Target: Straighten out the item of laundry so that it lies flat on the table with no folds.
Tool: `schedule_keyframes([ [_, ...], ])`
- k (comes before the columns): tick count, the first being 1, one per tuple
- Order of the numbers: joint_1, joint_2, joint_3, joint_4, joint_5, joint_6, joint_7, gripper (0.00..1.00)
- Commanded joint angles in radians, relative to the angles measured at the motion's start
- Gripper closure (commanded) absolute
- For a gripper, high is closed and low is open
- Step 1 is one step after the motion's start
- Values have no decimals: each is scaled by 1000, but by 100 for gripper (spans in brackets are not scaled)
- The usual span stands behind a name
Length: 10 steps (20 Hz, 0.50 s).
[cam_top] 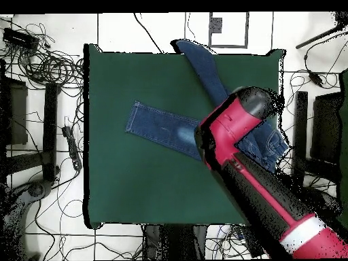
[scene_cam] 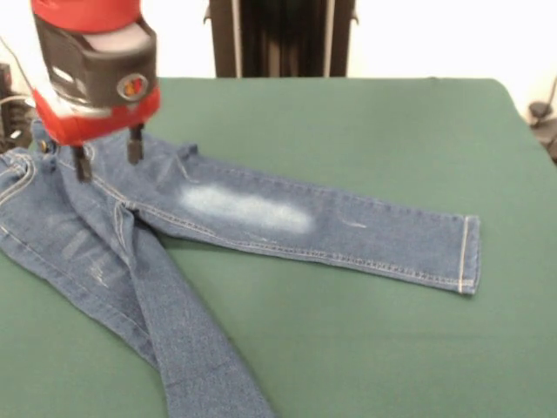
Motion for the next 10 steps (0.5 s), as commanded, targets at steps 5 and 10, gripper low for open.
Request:
schedule_keyframes([
  [5,125,161,-32,-104,-152,34,57,0],
  [10,137,232,-43,-145,-222,57,63,0],
])
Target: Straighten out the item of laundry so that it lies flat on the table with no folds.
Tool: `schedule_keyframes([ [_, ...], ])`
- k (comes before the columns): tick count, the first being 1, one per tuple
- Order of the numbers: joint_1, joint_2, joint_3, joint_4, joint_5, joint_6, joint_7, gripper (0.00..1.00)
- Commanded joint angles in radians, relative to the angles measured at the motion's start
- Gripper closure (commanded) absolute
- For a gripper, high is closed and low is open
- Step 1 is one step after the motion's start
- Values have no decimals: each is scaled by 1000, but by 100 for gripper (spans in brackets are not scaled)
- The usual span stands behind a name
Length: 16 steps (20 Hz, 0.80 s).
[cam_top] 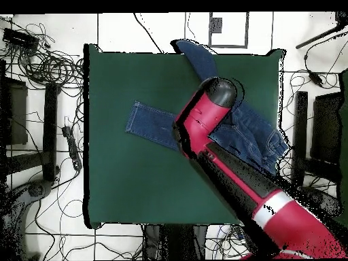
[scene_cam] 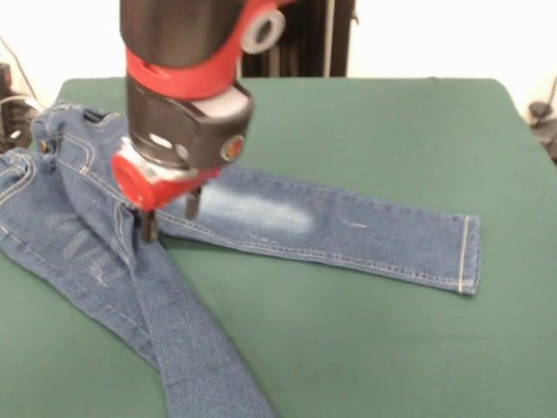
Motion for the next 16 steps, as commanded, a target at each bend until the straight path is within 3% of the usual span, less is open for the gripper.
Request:
schedule_keyframes([
  [1,44,96,-32,-71,-31,36,24,0],
  [3,27,58,-4,-60,12,-9,-58,0],
  [8,-25,-98,113,-57,230,-218,-370,0],
  [12,-33,-130,136,-92,215,-316,-557,0],
  [16,-56,-136,159,-103,198,-347,-627,0],
])
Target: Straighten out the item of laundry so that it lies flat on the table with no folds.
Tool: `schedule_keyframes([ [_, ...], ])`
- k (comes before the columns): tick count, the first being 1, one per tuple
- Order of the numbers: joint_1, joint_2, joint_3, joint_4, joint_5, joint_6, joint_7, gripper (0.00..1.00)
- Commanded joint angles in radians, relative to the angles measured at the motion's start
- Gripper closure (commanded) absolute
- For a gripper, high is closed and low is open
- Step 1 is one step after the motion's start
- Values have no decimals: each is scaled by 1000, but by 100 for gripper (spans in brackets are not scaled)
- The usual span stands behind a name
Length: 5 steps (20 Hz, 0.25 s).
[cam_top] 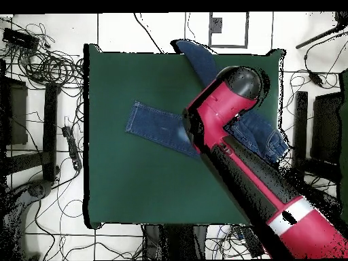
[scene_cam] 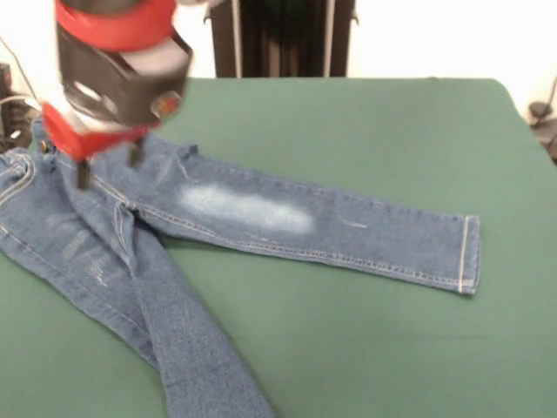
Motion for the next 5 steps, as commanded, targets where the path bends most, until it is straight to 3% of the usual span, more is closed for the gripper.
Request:
schedule_keyframes([
  [1,4,-51,97,-65,58,-122,-503,0],
  [5,-4,-52,105,-86,50,-153,-546,0],
])
